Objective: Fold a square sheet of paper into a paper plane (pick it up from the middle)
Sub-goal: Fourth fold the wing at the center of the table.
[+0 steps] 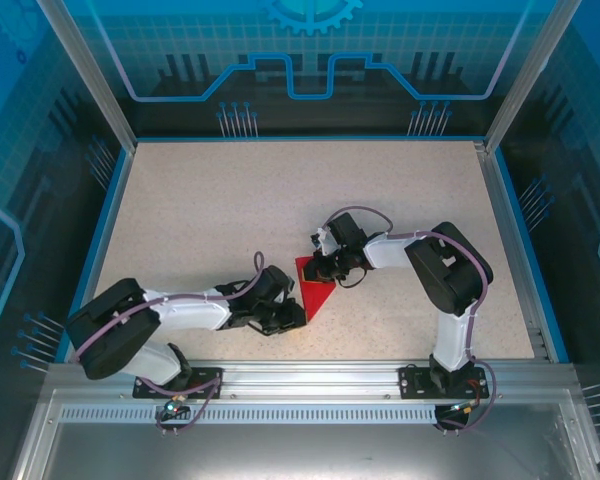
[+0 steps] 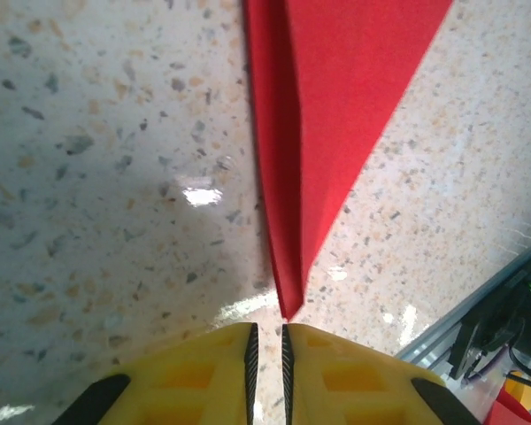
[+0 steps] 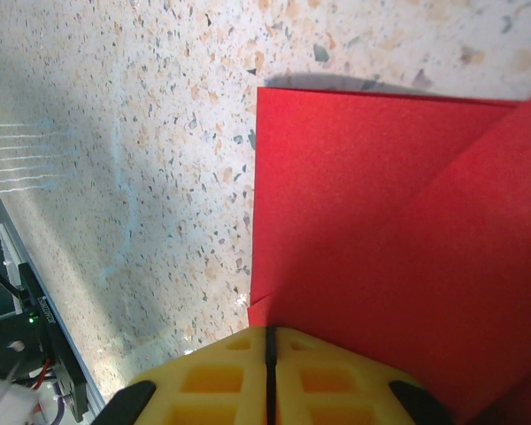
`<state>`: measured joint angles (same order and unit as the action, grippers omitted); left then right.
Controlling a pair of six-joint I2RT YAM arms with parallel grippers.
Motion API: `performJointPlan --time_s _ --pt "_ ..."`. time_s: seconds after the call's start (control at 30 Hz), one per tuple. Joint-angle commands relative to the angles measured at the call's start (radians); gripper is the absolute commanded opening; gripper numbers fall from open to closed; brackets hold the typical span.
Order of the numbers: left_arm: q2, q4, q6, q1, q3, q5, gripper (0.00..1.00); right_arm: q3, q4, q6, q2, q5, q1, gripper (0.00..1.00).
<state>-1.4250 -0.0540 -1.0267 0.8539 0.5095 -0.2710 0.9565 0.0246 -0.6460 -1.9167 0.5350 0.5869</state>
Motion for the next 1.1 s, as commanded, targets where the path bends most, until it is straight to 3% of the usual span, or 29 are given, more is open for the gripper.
performJointPlan --time_s 0.0,0.5,1.07 --pt "0.042 0.062 0.047 0.002 0.069 0.028 0.19 -0.052 0.116 0.009 -0.053 -0.11 0.005 0.09" --pt "-0.141 -0.068 0.024 -0.024 0.094 -0.022 0.2 -0.05 0.121 0.011 -0.051 -0.112 0.005 0.09" --pt "-0.057 -0.005 0.012 -0.019 -0.052 -0.057 0.2 -0.058 0.117 0.008 -0.05 -0.116 0.005 0.09"
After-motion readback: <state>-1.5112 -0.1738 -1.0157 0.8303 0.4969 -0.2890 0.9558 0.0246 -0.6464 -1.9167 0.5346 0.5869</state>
